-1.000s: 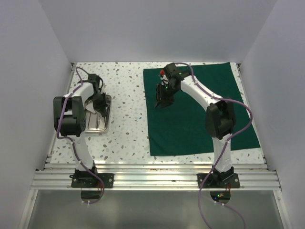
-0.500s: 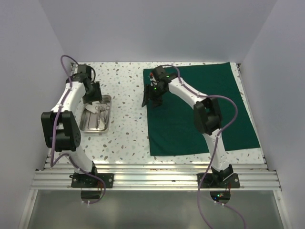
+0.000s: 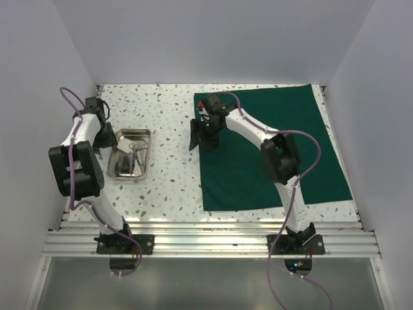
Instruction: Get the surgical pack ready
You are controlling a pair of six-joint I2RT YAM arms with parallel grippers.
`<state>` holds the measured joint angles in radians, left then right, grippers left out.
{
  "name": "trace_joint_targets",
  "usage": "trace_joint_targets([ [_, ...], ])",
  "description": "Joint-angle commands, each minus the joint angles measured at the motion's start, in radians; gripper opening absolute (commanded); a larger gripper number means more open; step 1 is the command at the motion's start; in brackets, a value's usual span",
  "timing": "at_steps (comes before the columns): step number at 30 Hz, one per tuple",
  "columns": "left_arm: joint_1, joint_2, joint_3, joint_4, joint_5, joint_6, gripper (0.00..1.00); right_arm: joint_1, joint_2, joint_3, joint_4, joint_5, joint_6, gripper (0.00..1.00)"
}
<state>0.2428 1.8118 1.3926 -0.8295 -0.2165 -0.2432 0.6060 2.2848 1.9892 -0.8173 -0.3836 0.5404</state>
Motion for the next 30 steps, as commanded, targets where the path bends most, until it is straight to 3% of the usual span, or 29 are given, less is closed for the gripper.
trace_joint_targets([
  [1,0.023,0.050,-0.009,0.004,-0.032,0.015,0.54,-0.003,-0.143,-0.102,0.000,0.008,-0.118,0.68],
  [7,0.024,0.109,-0.007,0.018,0.025,0.032,0.38,-0.055,-0.217,-0.262,0.043,-0.047,-0.135,0.68],
  [11,0.024,0.139,-0.004,0.020,0.080,0.021,0.31,-0.098,-0.226,-0.267,0.047,-0.072,-0.126,0.68],
  [20,0.023,0.147,-0.006,0.007,0.177,-0.030,0.00,-0.121,-0.245,-0.248,0.021,-0.048,-0.129,0.68],
  [30,-0.028,0.051,0.023,-0.051,0.198,-0.087,0.00,-0.157,-0.362,-0.300,-0.074,0.023,-0.117,0.68],
])
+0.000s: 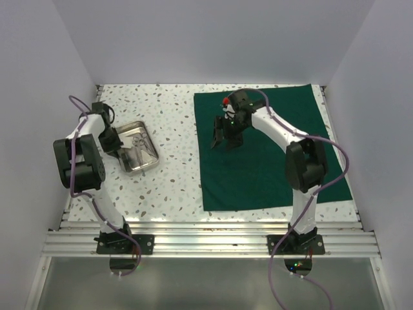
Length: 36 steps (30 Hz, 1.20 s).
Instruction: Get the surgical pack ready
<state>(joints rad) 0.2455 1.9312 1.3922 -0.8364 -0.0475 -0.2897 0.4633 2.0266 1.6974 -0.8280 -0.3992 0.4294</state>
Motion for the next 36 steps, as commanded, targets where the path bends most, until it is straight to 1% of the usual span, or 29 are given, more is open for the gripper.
trace_joint_targets([
  [1,-0.063,-0.080,0.037,-0.053,0.032,-0.063,0.00,-0.017,-0.123,-0.019,-0.068,0.045,-0.012,0.68],
  [3,-0.110,-0.103,0.082,-0.081,0.035,-0.086,0.00,-0.025,-0.184,-0.059,-0.077,0.065,-0.027,0.69],
  [4,-0.171,-0.106,0.102,-0.101,0.034,-0.110,0.00,-0.026,-0.202,-0.083,-0.080,0.085,-0.030,0.69],
  [5,-0.205,-0.106,0.122,-0.112,0.034,-0.124,0.00,-0.031,-0.219,-0.096,-0.098,0.094,-0.032,0.69],
  [6,-0.274,-0.104,0.163,-0.122,0.035,-0.143,0.00,-0.043,-0.233,-0.108,-0.109,0.100,-0.032,0.69],
  [8,-0.333,-0.095,0.197,-0.150,0.043,-0.202,0.00,-0.055,-0.282,-0.151,-0.140,0.111,-0.021,0.69],
  [9,-0.392,-0.092,0.226,-0.155,0.043,-0.221,0.00,-0.069,-0.298,-0.166,-0.152,0.131,-0.015,0.69],
  [11,-0.455,-0.074,0.257,-0.156,0.041,-0.261,0.00,-0.086,-0.360,-0.220,-0.152,0.146,0.011,0.69],
  [12,-0.509,-0.061,0.284,-0.158,0.037,-0.272,0.00,-0.109,-0.385,-0.243,-0.143,0.135,0.020,0.69],
  [13,-0.529,-0.049,0.297,-0.159,0.037,-0.293,0.00,-0.121,-0.402,-0.263,-0.135,0.129,0.026,0.69],
  [15,-0.581,-0.014,0.320,-0.155,0.090,-0.321,0.00,-0.152,-0.451,-0.301,-0.129,0.117,0.029,0.69],
  [18,-0.655,-0.002,0.321,-0.086,0.124,-0.353,0.00,-0.172,-0.505,-0.343,-0.128,0.123,0.017,0.69],
  [22,-0.719,0.055,0.355,-0.037,0.201,-0.385,0.00,-0.204,-0.574,-0.407,-0.137,0.144,0.016,0.69],
  [23,-0.732,0.090,0.372,-0.021,0.210,-0.385,0.00,-0.210,-0.588,-0.416,-0.138,0.154,0.016,0.69],
  [25,-0.767,0.135,0.435,-0.012,0.244,-0.385,0.00,-0.232,-0.615,-0.436,-0.140,0.164,0.009,0.69],
  [26,-0.776,0.181,0.458,-0.004,0.251,-0.384,0.00,-0.238,-0.621,-0.441,-0.148,0.180,0.002,0.69],
  [27,-0.794,0.204,0.508,-0.003,0.261,-0.382,0.00,-0.253,-0.628,-0.444,-0.154,0.186,-0.004,0.69],
  [30,-0.821,0.290,0.603,-0.001,0.293,-0.378,0.00,-0.281,-0.634,-0.456,-0.169,0.207,-0.020,0.69],
  [36,-0.830,0.388,0.663,0.042,0.380,-0.371,0.00,-0.321,-0.620,-0.470,-0.164,0.240,-0.029,0.69],
])
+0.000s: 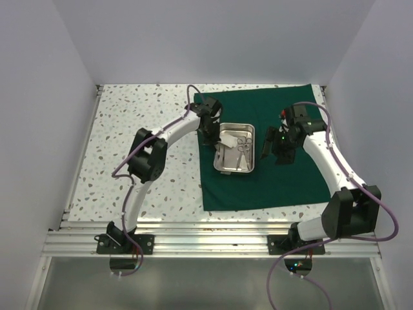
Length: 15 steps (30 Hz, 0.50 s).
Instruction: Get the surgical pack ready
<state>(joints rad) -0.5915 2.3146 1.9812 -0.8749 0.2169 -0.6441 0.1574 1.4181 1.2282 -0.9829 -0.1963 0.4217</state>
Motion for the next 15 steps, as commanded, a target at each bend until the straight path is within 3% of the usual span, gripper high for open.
trace_joint_targets([
  [1,0.007,0.017,0.076,0.094,0.134,-0.012,0.00,-0.016,0.001,0.002,-0.008,0.037,-0.021,0.69],
  [3,0.007,0.026,0.074,0.102,0.148,-0.003,0.07,-0.018,0.016,0.005,0.006,0.038,-0.021,0.69],
  [4,0.007,0.028,0.071,0.105,0.153,0.010,0.21,-0.018,0.027,0.010,0.012,0.029,-0.021,0.69],
  [7,0.007,-0.004,0.038,0.129,0.150,0.056,0.47,-0.018,0.070,0.023,0.032,0.023,-0.023,0.69],
  [9,0.006,-0.038,-0.011,0.151,0.136,0.098,0.53,-0.016,0.094,0.031,0.049,0.024,-0.020,0.69],
  [13,0.012,-0.128,-0.042,0.145,0.014,0.171,0.99,-0.016,0.117,0.037,0.058,0.038,-0.012,0.69],
  [15,0.024,-0.170,-0.085,0.157,-0.034,0.185,0.99,-0.016,0.127,0.036,0.064,0.054,-0.008,0.69],
])
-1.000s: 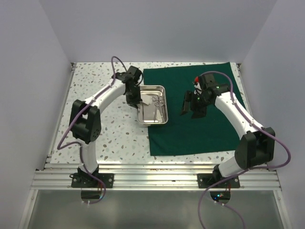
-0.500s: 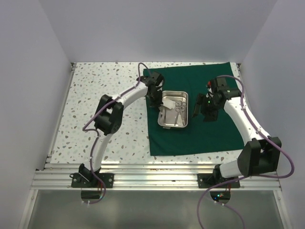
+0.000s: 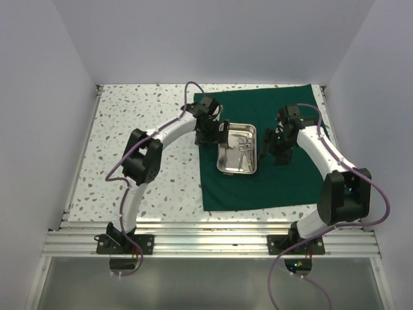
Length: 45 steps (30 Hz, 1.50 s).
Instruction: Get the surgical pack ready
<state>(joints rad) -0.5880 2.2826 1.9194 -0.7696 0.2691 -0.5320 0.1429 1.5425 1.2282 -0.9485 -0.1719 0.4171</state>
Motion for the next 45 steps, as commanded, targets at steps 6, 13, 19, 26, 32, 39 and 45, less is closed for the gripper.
trace_joint_targets([
  [6,0.114,-0.279,-0.171,0.181,-0.198,0.099,0.88,-0.002,0.062,0.059,0.024,0.144,0.054,0.70],
  [13,0.103,-0.062,0.042,0.086,-0.266,0.217,0.79,-0.002,0.182,0.125,0.027,0.291,0.103,0.84],
  [19,0.094,0.012,0.072,0.095,-0.304,0.267,0.91,-0.005,0.315,0.191,0.043,0.325,0.100,0.88],
  [26,0.077,0.121,0.124,-0.049,-0.444,0.306,0.92,0.006,0.398,0.165,0.094,0.321,0.058,0.96],
  [32,0.079,0.110,0.035,-0.105,-0.525,0.322,0.92,0.009,0.426,0.113,0.122,0.270,0.049,0.96],
  [39,0.088,0.045,-0.157,-0.134,-0.571,0.331,0.93,0.050,0.478,0.132,0.123,0.250,0.025,0.97],
  [45,0.112,-0.089,-0.454,-0.067,-0.538,0.290,0.93,0.147,0.524,0.177,0.114,0.219,0.026,0.98],
])
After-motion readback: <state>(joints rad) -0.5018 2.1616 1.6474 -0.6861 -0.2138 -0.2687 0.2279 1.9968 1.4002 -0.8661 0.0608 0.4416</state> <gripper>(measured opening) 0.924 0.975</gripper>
